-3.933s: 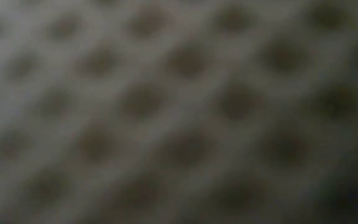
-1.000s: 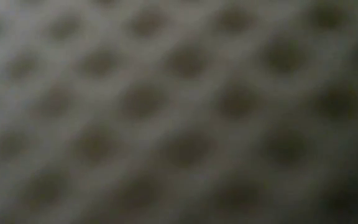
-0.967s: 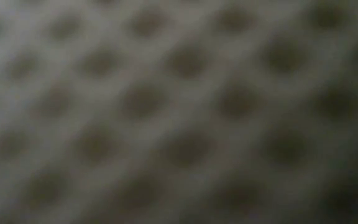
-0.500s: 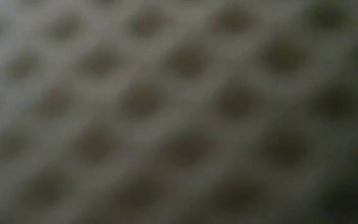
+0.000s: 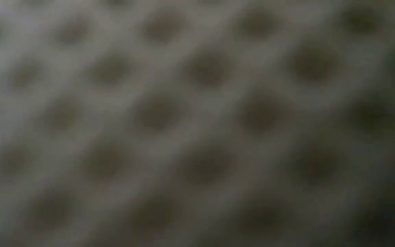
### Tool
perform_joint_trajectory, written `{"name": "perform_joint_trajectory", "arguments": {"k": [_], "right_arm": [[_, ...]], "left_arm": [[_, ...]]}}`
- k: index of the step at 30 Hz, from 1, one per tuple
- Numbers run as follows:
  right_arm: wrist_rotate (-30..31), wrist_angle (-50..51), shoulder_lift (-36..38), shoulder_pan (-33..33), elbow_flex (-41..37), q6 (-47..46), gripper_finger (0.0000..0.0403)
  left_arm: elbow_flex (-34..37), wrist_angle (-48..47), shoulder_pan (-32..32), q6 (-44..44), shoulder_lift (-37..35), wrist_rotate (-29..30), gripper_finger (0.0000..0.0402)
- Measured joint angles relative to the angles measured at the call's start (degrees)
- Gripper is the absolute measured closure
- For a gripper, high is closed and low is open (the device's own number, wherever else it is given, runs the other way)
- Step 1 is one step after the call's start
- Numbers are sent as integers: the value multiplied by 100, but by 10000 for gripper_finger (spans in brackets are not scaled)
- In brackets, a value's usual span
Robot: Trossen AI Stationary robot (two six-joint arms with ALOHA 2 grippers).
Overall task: Sort clothes
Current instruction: Put the black shirt into the white bin
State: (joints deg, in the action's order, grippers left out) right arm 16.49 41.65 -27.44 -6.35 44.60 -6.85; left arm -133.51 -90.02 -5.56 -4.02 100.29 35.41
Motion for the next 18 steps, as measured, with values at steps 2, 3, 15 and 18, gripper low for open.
{"name": "perform_joint_trajectory", "arguments": {"k": [2,3,15,18], "right_arm": [[0,0,0,2,0,0,385],[0,0,0,1,0,0,385],[2,-87,0,2,0,0,385],[2,-86,0,2,0,0,385]], "left_arm": [[0,40,0,6,-151,542,401],[0,67,2,5,-214,880,401],[2,691,-178,-165,-878,3489,401],[2,768,-296,-152,-965,4064,401]]}}
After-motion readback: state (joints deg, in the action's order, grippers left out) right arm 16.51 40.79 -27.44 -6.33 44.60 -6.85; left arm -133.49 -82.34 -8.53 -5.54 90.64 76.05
